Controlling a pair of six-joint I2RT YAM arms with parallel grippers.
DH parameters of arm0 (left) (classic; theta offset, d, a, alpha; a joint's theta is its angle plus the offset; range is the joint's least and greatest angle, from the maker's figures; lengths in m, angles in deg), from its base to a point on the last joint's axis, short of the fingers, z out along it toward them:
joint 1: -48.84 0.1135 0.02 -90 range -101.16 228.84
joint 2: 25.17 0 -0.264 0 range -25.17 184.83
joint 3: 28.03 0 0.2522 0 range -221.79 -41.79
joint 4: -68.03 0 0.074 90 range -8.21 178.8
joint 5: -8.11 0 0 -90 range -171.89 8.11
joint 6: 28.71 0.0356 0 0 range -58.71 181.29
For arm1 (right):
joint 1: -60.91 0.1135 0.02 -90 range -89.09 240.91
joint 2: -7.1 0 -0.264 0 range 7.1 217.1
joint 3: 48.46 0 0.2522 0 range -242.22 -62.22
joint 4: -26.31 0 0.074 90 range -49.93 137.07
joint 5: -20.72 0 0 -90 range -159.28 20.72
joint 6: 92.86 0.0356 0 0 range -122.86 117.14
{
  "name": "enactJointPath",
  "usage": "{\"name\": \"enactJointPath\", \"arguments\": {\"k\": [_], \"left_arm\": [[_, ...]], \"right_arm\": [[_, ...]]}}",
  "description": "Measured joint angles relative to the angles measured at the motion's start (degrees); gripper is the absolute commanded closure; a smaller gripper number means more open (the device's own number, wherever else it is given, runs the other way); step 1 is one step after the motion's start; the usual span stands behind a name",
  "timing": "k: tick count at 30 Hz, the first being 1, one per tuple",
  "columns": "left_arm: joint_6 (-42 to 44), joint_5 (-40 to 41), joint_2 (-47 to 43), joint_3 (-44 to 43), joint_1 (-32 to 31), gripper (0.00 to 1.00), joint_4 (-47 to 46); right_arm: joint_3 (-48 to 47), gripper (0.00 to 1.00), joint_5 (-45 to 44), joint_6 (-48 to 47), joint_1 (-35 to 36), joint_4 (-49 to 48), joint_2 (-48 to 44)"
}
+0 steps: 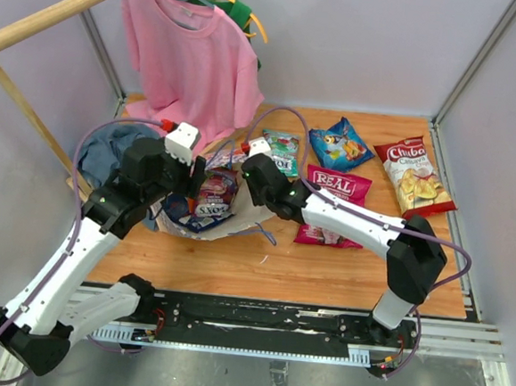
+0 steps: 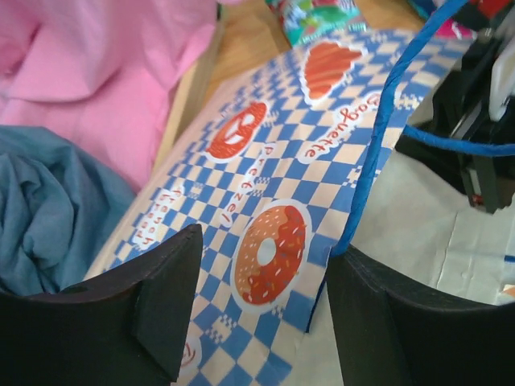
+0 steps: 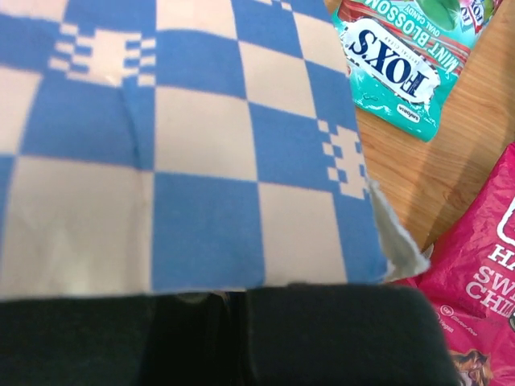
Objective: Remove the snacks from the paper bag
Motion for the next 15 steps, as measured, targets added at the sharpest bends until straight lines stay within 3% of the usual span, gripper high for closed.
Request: {"name": "enactJointPath", "arguments": {"k": [4,8,15], "left_arm": [[0.39,4.59,2.14,0.96,-4.50,0.36,1.57],[1.53,7.74,4.17,0.79,-5.14,0.36,2.12],[8.20,15.91,5.31,-2.03,-11.69,0.34,2.25]], "right_arm": [[2.10,0.99,0.48,0.61,0.00,-1.57,-1.57],[4.15,0.99,0.87,0.90,0.00,-2.62,-3.37],[5.75,0.99,1.60,0.94,-0.11,-2.91,-5.20]]}}
